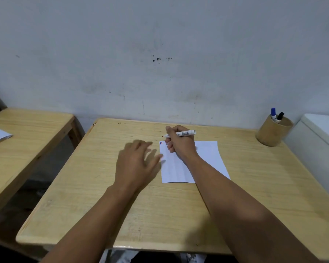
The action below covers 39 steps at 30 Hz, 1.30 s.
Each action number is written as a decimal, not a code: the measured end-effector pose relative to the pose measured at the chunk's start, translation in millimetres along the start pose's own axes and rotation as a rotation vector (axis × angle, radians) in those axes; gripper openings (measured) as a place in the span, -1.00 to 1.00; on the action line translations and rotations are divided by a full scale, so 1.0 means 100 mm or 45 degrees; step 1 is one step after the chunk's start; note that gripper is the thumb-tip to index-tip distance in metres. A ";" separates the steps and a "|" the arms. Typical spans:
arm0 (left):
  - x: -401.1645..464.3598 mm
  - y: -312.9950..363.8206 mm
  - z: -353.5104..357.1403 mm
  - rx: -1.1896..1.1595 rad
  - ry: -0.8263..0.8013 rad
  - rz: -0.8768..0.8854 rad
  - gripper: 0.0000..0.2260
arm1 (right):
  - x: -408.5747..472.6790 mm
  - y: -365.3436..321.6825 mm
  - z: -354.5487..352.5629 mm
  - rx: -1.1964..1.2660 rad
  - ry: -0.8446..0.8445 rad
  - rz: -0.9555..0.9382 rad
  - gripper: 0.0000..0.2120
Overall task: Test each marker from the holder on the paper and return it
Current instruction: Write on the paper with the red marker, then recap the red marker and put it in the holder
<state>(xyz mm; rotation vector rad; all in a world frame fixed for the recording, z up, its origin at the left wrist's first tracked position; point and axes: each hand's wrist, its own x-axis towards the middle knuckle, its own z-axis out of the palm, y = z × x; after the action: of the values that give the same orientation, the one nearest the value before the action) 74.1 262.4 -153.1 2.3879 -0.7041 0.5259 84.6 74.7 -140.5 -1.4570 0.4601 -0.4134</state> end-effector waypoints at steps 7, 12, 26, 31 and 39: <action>0.39 -0.21 0.05 -0.024 -0.185 -0.303 -0.70 | -0.15 -0.40 -0.18 -0.105 -0.052 -0.105 -0.85; 0.43 -0.13 -0.03 -0.307 -0.179 -0.528 -0.76 | -0.38 -0.65 -0.42 0.125 -0.192 -0.010 -0.74; 0.55 1.05 -0.69 -1.336 -0.158 -0.737 -0.89 | -1.04 -0.90 -0.88 -0.603 -0.210 -0.370 -0.78; 0.54 1.31 -0.72 -1.273 -0.199 -0.650 -0.87 | -1.14 -1.03 -1.04 -0.632 -0.153 -0.414 -0.79; 0.53 1.63 -0.60 -1.102 -0.271 -0.499 -0.86 | -1.20 -1.12 -1.28 -0.670 -0.078 -0.425 -0.81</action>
<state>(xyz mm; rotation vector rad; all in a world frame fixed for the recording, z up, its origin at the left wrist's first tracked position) 7.0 169.3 -11.5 1.6867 -0.4031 -0.1881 -84.6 22.3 -30.3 -2.0646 0.2839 -0.5359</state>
